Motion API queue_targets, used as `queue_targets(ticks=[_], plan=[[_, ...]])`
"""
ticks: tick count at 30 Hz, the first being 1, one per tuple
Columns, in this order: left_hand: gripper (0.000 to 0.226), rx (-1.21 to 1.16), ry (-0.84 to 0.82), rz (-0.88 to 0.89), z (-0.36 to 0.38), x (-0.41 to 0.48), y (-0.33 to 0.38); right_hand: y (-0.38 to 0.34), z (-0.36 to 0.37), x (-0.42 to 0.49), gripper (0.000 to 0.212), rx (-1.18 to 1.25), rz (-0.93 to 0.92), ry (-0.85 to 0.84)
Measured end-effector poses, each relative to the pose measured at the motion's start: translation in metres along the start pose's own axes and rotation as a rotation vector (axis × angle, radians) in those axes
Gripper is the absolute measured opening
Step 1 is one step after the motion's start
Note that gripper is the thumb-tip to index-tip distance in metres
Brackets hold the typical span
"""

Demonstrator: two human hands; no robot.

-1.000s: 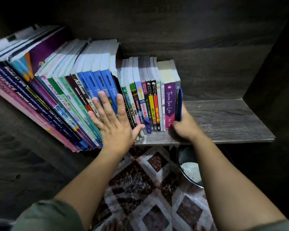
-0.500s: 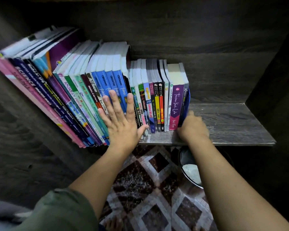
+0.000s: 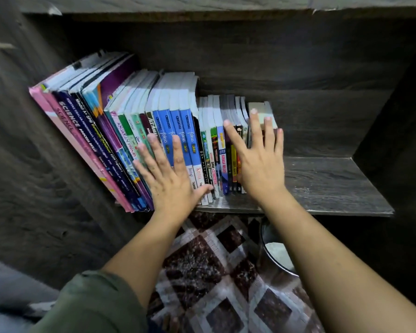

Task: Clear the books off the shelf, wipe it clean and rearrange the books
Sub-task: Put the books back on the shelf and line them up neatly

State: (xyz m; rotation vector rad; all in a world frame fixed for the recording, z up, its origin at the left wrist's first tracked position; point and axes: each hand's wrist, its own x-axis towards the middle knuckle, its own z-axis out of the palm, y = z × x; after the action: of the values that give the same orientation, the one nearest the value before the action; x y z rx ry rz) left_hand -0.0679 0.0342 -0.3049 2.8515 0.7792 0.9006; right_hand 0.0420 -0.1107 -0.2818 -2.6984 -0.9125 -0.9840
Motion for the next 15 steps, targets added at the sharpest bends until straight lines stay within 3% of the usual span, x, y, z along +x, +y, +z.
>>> queue_targets(ticks=[3, 9, 13, 15], plan=[[0.155, -0.014, -0.015, 0.031, 0.003, 0.005, -0.005, -0.001, 0.013, 0.004, 0.118, 0.031, -0.011, 0.024], [0.151, 0.002, 0.037, 0.105, 0.008, 0.008, -0.013, -0.018, 0.017, 0.008, 0.107, 0.130, 0.032, 0.076], [0.141, 0.059, 0.117, 0.202, 0.010, 0.006, -0.031, -0.027, 0.005, 0.005, 0.124, 0.157, -0.033, -0.063], [0.131, 0.050, 0.201, 0.155, 0.004, 0.007, -0.045, -0.027, 0.003, 0.003, 0.132, 0.146, -0.072, -0.088]])
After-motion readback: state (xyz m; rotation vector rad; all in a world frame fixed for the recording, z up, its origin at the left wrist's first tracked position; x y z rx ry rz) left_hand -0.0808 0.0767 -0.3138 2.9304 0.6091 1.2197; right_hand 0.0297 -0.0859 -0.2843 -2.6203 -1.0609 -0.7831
